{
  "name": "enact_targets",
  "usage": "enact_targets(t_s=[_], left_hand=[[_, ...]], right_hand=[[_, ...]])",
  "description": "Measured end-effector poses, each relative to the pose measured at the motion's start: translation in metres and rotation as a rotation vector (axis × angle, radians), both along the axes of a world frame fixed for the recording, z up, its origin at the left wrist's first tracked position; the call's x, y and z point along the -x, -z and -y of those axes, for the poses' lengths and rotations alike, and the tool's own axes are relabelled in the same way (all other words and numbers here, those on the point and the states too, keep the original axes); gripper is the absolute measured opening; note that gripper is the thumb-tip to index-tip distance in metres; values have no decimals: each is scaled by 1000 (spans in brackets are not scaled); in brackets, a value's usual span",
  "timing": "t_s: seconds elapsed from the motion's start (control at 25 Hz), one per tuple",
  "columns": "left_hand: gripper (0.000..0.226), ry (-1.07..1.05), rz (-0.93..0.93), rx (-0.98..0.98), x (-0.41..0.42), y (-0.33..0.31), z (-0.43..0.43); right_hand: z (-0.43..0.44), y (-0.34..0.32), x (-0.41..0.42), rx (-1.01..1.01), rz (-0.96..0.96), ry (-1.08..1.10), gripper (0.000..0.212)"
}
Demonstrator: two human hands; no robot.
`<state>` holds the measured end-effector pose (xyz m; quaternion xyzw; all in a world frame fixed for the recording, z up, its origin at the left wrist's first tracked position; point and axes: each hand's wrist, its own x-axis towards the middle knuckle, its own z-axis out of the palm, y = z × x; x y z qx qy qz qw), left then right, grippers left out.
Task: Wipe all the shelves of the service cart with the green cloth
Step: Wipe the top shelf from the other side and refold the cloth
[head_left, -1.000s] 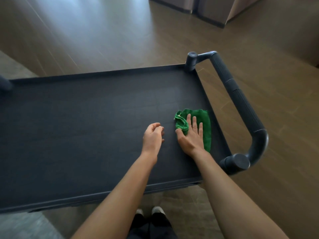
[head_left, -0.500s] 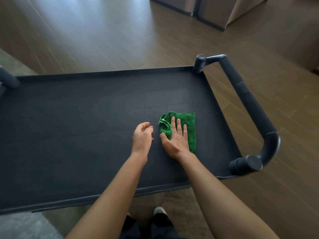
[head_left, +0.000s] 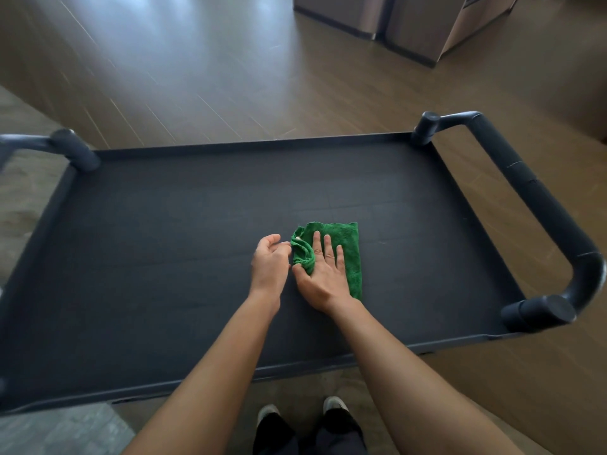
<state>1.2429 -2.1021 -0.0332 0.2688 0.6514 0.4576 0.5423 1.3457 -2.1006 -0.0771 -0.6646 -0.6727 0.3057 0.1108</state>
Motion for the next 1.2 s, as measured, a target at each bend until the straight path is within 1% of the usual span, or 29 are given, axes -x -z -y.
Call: enact_targets(t_s=[0.16,0.36,0.48,0.88,1.2], left_hand=[[31,31,-31,18,25,4,3],[32,42,-40,49,33,8,5],[33,20,-41,57,32,7,3],[32,-85,-17,55,33,3,10],[23,-121,36,19,75,6,16]], right_hand=[[3,0,19,5,21,16,78],[4,0,22,-2,48,12,78],[3,0,22,-21,48,-10,78],[3,0,27,-11,4,24,81],[6,-1,78,10,-21,14,79]])
